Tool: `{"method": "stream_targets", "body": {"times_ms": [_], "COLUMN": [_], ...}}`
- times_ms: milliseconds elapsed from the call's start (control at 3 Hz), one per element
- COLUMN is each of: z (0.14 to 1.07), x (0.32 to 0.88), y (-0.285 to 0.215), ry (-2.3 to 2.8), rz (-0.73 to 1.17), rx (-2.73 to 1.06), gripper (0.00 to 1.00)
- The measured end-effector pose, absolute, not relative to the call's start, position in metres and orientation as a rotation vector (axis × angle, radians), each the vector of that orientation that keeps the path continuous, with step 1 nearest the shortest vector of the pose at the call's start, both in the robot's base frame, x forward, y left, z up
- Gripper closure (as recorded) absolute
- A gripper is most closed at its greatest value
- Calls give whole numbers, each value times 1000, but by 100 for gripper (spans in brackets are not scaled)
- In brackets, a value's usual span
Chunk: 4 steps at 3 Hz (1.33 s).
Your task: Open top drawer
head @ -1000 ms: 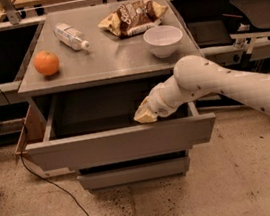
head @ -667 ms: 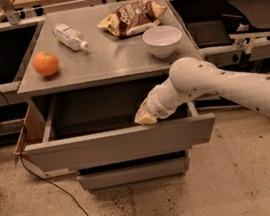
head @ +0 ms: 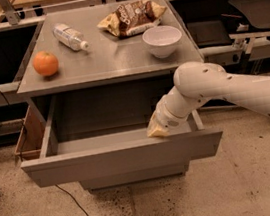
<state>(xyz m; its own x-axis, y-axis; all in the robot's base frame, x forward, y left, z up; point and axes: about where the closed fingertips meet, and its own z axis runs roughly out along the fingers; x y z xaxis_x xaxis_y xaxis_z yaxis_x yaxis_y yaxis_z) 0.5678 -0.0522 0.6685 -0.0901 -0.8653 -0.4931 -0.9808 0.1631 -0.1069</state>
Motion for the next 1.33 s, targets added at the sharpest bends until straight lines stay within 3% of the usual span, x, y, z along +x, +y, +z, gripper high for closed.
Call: {"method": "stream_targets", "body": {"times_ms": [1000, 1333], "z": [664, 677], "x": [504, 509], "y": [-84, -86], "ry": [2145, 2132], "rz": [487, 515], "rx": [-1754, -1695], "gripper": [100, 100]}}
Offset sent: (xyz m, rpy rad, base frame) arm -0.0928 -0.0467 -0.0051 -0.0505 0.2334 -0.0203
